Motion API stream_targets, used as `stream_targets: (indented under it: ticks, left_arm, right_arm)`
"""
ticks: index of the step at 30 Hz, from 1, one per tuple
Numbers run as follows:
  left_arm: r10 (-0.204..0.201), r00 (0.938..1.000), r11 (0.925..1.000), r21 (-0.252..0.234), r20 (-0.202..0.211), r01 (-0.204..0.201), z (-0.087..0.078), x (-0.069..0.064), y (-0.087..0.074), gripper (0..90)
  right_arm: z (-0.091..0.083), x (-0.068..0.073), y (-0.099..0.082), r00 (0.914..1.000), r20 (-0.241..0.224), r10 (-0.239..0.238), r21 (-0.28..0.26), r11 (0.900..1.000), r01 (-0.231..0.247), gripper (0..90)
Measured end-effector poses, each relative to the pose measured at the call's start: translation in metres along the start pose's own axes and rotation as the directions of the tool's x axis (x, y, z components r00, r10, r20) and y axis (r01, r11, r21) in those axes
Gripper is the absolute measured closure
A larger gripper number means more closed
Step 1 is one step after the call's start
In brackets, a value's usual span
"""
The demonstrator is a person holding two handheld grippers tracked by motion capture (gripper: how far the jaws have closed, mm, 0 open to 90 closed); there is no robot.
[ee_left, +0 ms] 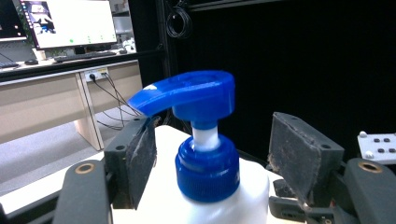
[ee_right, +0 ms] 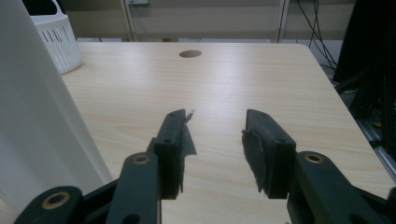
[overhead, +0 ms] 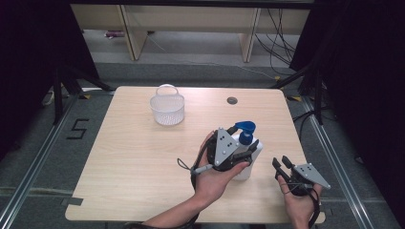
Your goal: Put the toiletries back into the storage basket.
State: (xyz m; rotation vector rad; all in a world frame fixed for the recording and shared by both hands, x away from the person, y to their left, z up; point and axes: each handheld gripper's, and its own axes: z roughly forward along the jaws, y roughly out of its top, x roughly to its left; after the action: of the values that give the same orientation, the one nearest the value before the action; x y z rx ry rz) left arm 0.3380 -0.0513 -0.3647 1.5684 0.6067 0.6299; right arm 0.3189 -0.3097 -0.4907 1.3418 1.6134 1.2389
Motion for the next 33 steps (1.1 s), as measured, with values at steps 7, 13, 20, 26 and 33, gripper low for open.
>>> stream_targets:
  ticks: [7, 13, 20, 26, 33]
  left_arm:
    - [-0.019, 0.9995, 0.9998, 0.008, -0.024, 0.020, 0.010, 0.002, 0.001, 36.2]
    - [-0.039, 0.9980, 0.9992, 0.007, -0.049, 0.039, 0.013, 0.002, 0.003, 38.3]
    - [-0.046, 0.9979, 0.9988, 0.012, -0.046, 0.047, 0.016, 0.000, 0.004, 40.2]
    - [-0.049, 0.9978, 0.9987, 0.014, -0.045, 0.050, 0.019, -0.002, 0.007, 43.0]
    - [-0.065, 0.9970, 0.9978, 0.012, -0.043, 0.065, 0.020, -0.004, 0.009, 48.8]
  right_arm:
    - [0.001, 0.000, -0.001, 0.9996, -0.012, 0.025, 0.012, 0.9996, -0.025, 59.4]
    - [0.000, 0.001, 0.000, 0.9998, 0.004, 0.018, 0.037, 0.9991, -0.018, 59.4]
    - [0.001, 0.000, -0.001, 0.9999, 0.003, 0.013, 0.010, 0.9999, -0.013, 59.5]
    - [0.001, 0.001, -0.001, 0.9999, -0.001, 0.017, 0.013, 0.9998, -0.017, 59.5]
    - [0.002, 0.000, -0.001, 0.9999, -0.012, 0.008, 0.020, 0.9998, -0.007, 59.4]
